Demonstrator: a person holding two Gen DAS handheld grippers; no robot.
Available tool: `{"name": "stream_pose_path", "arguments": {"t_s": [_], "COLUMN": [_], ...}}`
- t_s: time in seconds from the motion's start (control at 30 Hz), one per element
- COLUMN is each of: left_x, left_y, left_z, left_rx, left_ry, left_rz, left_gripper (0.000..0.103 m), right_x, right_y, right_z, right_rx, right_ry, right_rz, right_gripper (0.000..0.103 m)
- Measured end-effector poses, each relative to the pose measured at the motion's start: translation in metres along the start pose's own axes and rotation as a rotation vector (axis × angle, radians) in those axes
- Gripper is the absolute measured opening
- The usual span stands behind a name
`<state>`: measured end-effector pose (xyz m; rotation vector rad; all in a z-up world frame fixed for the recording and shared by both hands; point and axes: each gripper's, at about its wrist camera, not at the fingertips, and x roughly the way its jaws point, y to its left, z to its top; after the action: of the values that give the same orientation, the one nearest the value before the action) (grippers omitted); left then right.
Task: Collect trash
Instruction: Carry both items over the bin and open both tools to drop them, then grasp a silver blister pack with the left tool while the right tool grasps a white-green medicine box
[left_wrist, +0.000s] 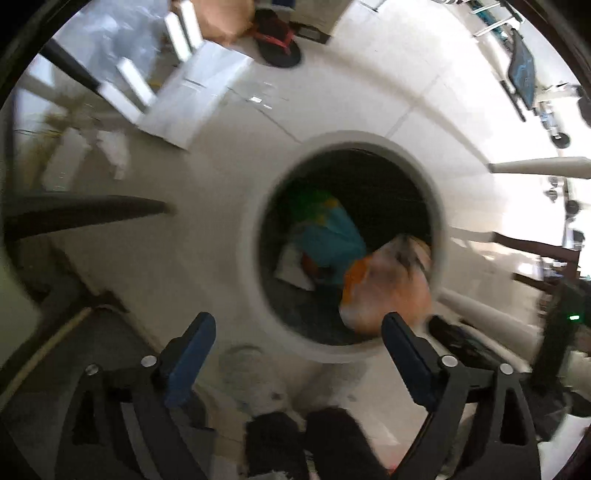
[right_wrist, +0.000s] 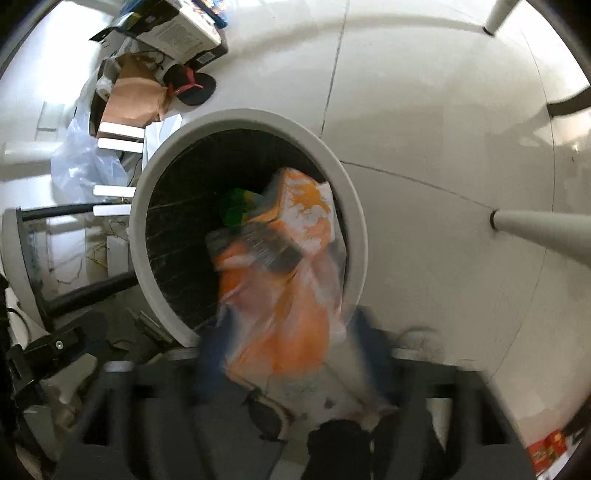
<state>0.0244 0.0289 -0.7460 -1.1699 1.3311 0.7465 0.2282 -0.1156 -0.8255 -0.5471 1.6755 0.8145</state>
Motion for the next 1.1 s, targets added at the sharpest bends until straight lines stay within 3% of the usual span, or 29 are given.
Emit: {"name": "stream_pose_path", "arguments": {"t_s": [0.13,0.3,0.73,1.1], "left_x": [-0.025,-0.051,-0.131,-0.241], "left_y": [0.003,-0.005,-0.028,-0.037], "left_z": [-0.024,-0.053,-0.088,-0.145], "left_rx": [0.028,0.054,0.095,0.112], "left_ry": [-0.072,-0.100,-0.168,-0.148], "left_rz": [0.179,0.261,0.276,0.256], "left_gripper": [0.100,0.100,0.100,0.100], "right_x": [-0.017,-0.051,-0.160,-0.275], "right_y": [0.012,0.026,0.039,0.076], "right_z": [-0.014,-0.033,-0.065,-0.120], "right_rx": [-0.098,-0.166,-0.106,-0.124], "right_ry": [-0.042,-0.111,-0.206,-0.226], "right_rz": [-0.136,-0.246,-0.267,-0.223], "right_gripper": [0.100,0.101,0.101,0.101]}}
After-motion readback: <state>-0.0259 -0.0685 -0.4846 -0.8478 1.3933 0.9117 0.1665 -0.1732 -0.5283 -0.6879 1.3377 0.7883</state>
